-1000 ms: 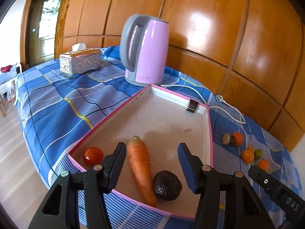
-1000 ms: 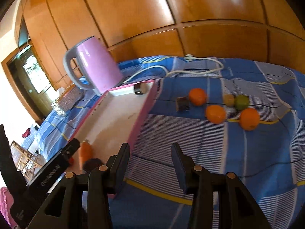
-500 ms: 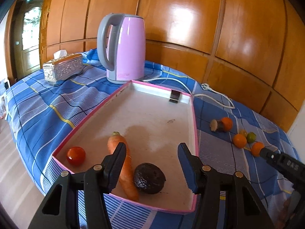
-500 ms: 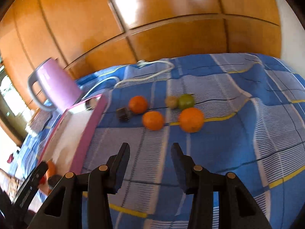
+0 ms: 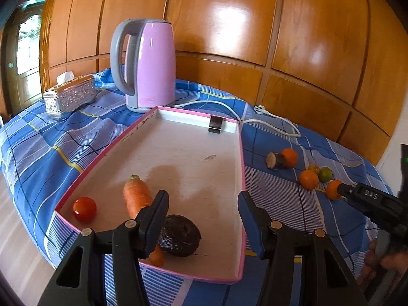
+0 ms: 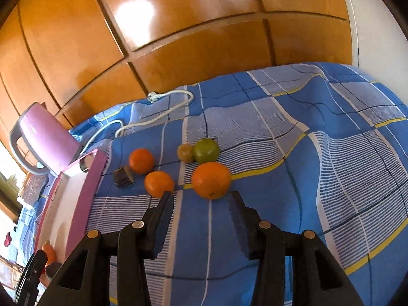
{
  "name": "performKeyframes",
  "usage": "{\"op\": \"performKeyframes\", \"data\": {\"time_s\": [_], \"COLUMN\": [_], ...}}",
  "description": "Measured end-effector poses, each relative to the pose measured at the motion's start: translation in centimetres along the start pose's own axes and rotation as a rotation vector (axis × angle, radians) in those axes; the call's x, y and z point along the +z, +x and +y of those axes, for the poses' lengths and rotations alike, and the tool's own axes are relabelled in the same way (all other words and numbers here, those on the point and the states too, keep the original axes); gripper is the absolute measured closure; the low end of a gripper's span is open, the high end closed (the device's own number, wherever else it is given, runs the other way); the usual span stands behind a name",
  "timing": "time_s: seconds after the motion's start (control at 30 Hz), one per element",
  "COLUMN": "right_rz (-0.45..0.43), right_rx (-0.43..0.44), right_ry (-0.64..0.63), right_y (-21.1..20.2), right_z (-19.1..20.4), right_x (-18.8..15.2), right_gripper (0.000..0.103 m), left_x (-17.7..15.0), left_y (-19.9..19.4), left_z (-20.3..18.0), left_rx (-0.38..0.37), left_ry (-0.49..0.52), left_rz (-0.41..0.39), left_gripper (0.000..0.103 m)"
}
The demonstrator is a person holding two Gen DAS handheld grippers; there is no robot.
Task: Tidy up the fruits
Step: 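Move right tool toward the large orange while left tool withdraws from the tray, then grasp the large orange with right tool while left tool moves toward the small fruits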
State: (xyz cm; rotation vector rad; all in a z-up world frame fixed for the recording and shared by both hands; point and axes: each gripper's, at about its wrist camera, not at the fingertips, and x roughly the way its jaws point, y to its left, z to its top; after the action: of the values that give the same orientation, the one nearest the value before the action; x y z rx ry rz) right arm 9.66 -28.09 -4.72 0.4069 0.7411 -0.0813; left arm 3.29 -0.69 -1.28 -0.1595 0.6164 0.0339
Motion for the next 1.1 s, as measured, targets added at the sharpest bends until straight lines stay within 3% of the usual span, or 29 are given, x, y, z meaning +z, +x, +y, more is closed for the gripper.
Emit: {"op": "performKeyframes", "data": {"time_s": [0.13, 0.43, 0.53, 0.57, 1.1], "right_rz": [0.007, 0.010, 0.034, 0.042, 0.067], "right_rx": [-0.029, -0.085, -0.062, -0.059, -0.032], "right_ry": [-0.004, -0.063, -0.061, -0.061, -0.049], "right_y": [1.0, 2.7, 3.4, 3.5, 3.8], "right_z": [-0.1, 0.4, 0.2, 0.2, -0.5], "right_x": [0.4, 0.9, 1.0, 1.0, 0.6], "right_gripper": [0.052, 0.052, 0.054, 0.064, 0.063], "left_x": [-0.1, -0.3, -0.3, -0.4, -1.2], "left_y": [0.2, 0.8, 1.0, 1.1, 1.6], "left_z": [-0.4, -1.6, -2.1, -2.3, -4.1], "left_rx": [-0.008, -0.062, -0.083, -0.088, -0.110], "left_ry": [0.011, 0.047, 0.065, 0.073, 0.162], "left_rz": [0.003, 0.023, 0.028, 0.029, 0.052], "left_gripper": [0.046, 0.046, 0.046, 0.046, 0.046]}}
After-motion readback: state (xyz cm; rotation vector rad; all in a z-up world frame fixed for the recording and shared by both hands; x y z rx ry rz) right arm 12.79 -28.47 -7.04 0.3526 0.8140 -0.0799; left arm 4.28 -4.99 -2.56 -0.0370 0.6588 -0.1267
